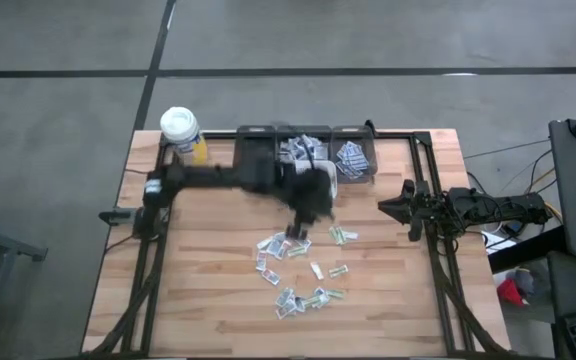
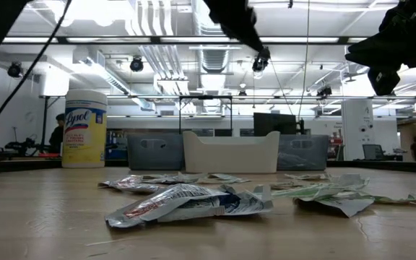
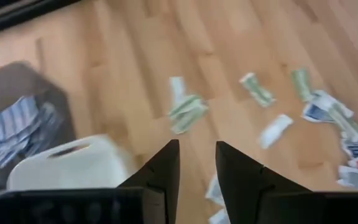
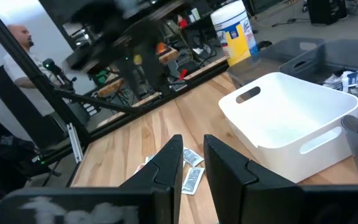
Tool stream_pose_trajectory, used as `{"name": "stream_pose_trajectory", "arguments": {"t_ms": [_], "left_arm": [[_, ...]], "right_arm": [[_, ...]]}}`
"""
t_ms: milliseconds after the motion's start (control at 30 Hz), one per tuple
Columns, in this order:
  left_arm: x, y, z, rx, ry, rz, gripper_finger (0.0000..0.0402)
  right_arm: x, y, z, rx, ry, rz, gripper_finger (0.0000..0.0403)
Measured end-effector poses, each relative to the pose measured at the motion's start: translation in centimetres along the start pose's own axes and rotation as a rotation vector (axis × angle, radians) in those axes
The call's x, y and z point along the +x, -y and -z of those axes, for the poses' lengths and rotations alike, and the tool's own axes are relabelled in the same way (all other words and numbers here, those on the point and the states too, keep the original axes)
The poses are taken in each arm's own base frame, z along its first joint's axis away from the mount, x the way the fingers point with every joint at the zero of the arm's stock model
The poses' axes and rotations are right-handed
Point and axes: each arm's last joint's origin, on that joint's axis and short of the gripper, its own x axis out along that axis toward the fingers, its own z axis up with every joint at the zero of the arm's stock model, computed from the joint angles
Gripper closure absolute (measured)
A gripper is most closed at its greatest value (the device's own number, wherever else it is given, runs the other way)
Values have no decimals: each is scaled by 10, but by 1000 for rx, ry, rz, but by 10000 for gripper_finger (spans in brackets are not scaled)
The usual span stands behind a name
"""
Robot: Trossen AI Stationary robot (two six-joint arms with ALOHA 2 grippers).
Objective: Pick & Place First Aid Supplies
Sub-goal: Put the bottom left alcohol pad into the middle black bin
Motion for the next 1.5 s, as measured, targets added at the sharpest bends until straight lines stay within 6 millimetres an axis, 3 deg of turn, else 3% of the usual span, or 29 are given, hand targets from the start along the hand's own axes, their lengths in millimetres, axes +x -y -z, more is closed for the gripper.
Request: {"name": "stream_pose_trajectory", "arguments": {"t_ms": [133,267,433,600,1033,1500], "left_arm": [[15,52,-14,45,-49,-56,301],[23,91,-18,-3,-52,-37,301],[33,133,-16,-40,-58,15,301],[47,162,-9,-45,-41,50,301],[90,185,24,-42,-17,172,302],[105,189,36,-10,-34,206,303]], "right_arm": [[0,0,0,0,0,0,339],[0,0,0,0,0,0,339],[0,0,0,0,0,0,339],[0,0,0,0,0,0,339],[0,0,0,0,0,0,339],[0,0,0,0,0,0,339]]}}
